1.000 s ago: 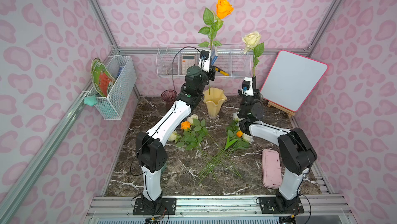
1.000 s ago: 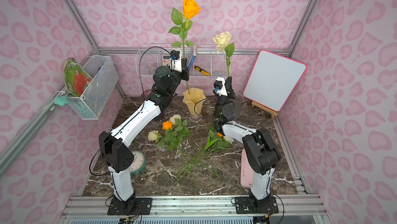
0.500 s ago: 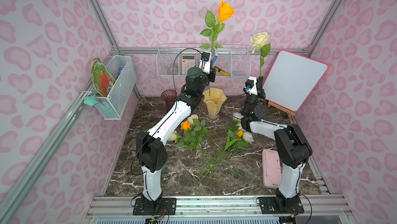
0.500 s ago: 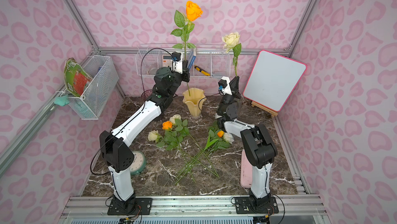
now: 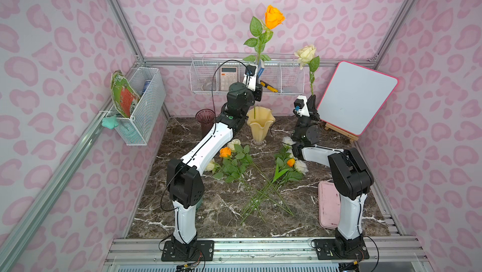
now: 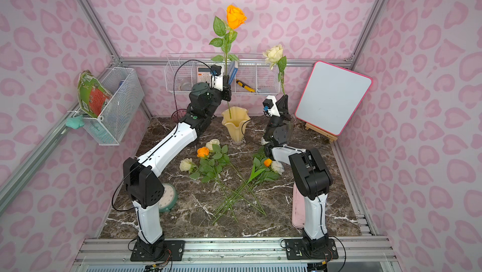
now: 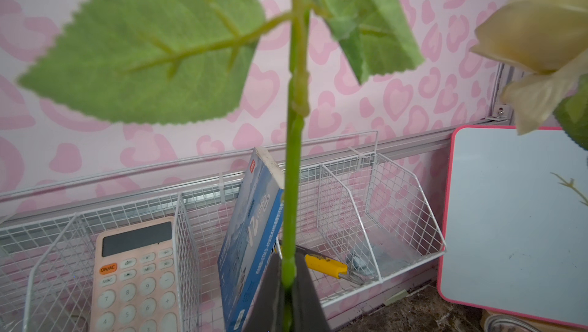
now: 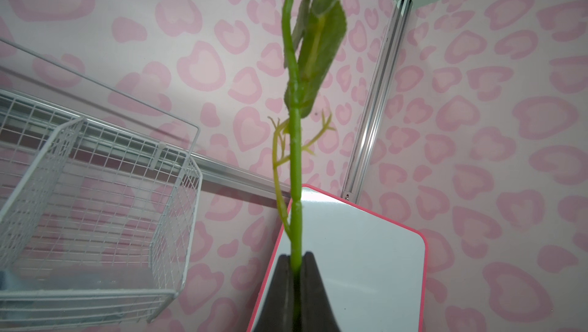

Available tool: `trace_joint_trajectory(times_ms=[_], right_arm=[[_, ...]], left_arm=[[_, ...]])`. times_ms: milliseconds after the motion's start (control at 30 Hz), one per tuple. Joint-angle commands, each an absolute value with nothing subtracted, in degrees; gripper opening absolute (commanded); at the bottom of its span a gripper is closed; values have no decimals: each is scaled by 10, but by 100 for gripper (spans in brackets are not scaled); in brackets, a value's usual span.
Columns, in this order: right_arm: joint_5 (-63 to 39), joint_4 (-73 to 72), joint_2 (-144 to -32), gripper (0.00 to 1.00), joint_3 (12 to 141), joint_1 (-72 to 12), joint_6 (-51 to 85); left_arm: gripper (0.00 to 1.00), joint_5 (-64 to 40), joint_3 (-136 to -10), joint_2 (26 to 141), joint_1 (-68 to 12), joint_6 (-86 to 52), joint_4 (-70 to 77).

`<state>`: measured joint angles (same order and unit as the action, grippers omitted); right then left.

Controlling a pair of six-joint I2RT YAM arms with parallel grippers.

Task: Arrange the flowers in different vases according to their colors
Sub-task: Insert the flower into the vase.

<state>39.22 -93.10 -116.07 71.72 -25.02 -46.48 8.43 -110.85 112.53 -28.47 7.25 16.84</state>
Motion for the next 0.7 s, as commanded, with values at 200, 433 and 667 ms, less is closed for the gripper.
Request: trace_joint_trajectory(times_ms=[200,433,667], right_arm=[[403,-1076,-1143,0,679,-243,-406],[388,-1076,-1109,0,670,-282,-407],[388,-1076,-1130,0,701,-279,-432]], left_arm=[[0,83,-1113,1145,-287,62,175],[0,80,-1135,1156,-291,64,171],[0,78,-1129,1153,-291,67,169]])
